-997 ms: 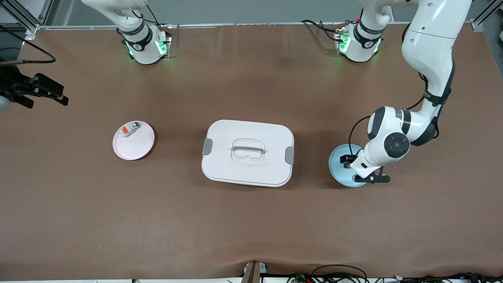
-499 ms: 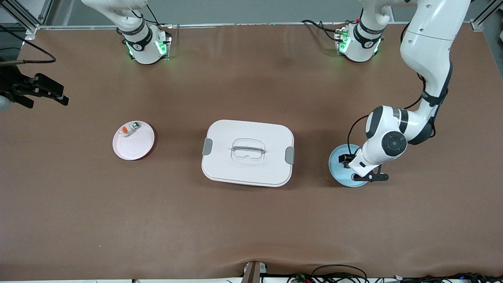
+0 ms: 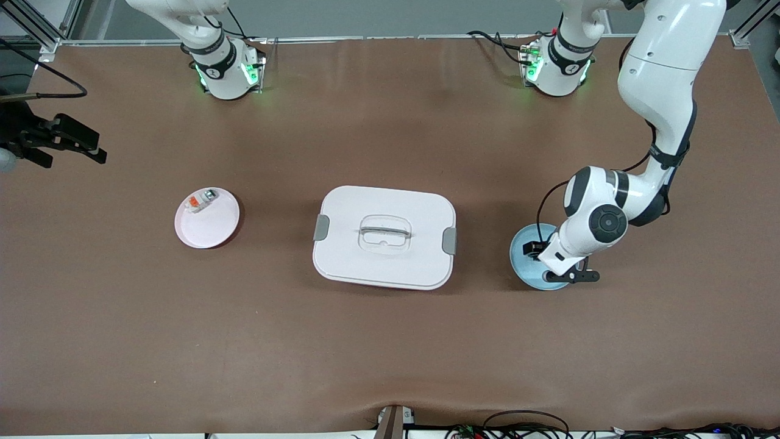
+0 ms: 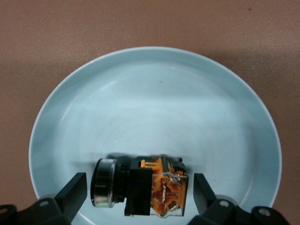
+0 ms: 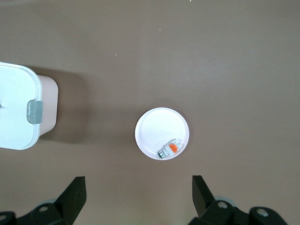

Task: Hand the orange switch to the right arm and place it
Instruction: 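Close the left gripper on the black-orange switch and lift it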

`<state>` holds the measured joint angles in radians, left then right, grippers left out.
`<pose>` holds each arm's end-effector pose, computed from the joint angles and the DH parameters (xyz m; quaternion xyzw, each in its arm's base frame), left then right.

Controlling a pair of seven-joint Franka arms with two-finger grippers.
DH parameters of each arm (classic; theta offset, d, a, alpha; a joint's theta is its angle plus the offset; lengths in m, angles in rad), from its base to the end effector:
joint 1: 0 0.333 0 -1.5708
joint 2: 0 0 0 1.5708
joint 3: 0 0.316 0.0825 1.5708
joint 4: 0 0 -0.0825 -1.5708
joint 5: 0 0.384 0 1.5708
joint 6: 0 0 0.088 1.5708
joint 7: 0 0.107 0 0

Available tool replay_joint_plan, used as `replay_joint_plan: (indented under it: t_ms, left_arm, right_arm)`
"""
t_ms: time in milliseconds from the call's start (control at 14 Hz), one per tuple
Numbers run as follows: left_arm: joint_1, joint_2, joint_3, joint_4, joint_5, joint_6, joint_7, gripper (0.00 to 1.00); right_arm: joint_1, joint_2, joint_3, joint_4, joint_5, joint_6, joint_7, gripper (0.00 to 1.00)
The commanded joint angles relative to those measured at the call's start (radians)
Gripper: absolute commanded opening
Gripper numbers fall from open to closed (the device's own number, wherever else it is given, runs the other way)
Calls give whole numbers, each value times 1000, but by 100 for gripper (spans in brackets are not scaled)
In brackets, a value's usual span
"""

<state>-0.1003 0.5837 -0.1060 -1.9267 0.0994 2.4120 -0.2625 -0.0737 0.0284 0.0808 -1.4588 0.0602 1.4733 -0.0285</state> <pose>0.6012 -0.1236 0.1766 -0.9989 0.0032 0.0450 0.0126 0.5536 0.0101 0.6529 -0.9993 -0.0205 0.0066 0.0312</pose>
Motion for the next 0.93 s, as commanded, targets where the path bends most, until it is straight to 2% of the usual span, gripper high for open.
replay_joint_plan:
  t_ms: [0, 214, 427, 855]
  left_arm:
    - [2, 4, -3, -3, 17, 21, -26, 100]
    - [4, 16, -3, -3, 17, 58, -50, 100]
    - [4, 19, -3, -3, 17, 64, -57, 72]
    - [8, 4, -4, -5, 17, 76, -119, 39]
  right_arm:
    - [-11, -19, 7, -12, 9, -5, -10, 100]
    - [-11, -19, 7, -12, 9, -5, -10, 100]
    - [-12, -19, 7, -12, 9, -8, -10, 100]
    - [-12, -19, 7, -12, 9, -7, -10, 100]
